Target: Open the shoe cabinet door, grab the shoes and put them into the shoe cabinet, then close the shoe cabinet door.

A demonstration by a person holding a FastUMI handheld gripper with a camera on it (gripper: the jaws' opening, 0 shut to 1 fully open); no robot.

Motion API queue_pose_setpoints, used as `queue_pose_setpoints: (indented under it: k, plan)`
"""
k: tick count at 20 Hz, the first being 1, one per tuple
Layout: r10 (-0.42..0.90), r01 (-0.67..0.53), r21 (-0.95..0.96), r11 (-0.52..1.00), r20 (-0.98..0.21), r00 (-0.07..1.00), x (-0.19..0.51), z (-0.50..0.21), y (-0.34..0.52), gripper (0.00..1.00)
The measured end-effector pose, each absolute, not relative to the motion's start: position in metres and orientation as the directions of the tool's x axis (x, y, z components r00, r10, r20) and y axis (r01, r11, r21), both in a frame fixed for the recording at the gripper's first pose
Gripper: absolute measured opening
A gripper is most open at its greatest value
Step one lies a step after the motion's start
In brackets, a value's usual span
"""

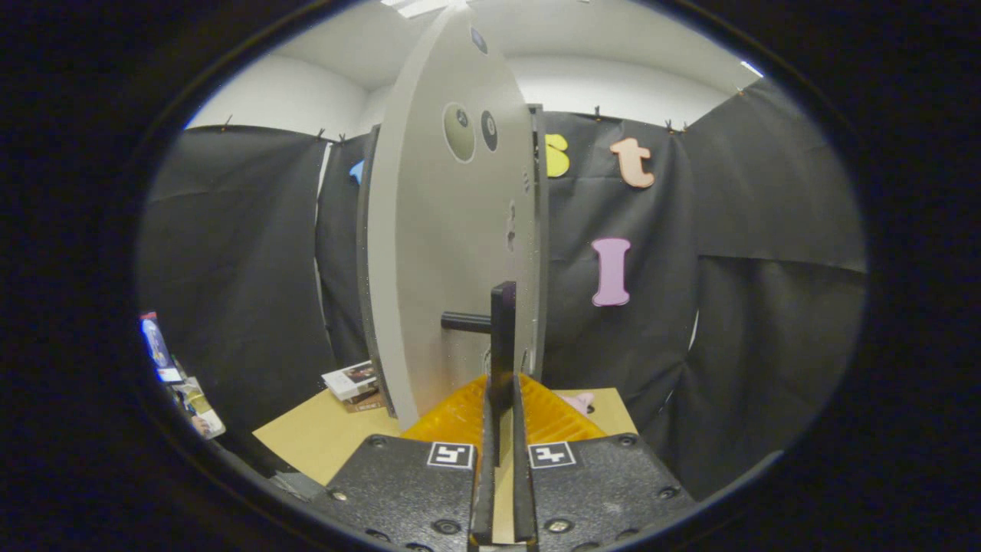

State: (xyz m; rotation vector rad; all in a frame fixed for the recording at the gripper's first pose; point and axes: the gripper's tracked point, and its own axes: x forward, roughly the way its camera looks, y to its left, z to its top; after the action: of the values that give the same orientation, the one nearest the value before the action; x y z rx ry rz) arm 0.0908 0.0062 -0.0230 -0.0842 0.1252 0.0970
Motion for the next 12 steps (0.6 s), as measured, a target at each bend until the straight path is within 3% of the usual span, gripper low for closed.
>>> queue_pose_setpoints:
  k: [2,4,9,11,12]
  plan:
    - [0.016,-0.024,-0.109,0.994,-0.079,0.997,0.094,-0.016,-0.019,0.08]
    - [0.061,-0.065,-0.047,0.997,-0.078,0.995,0.095,-0.015,-0.032,0.04]
    - [0.065,-0.066,-0.141,0.988,-0.011,0.998,0.087,0.003,-0.044,0.06]
    - [0.049,-0.042,-0.141,0.989,0.047,0.998,0.068,0.013,-0.044,0.08]
    - [0.048,-0.037,-0.152,0.988,0.071,0.996,0.056,0.017,-0.040,0.22]
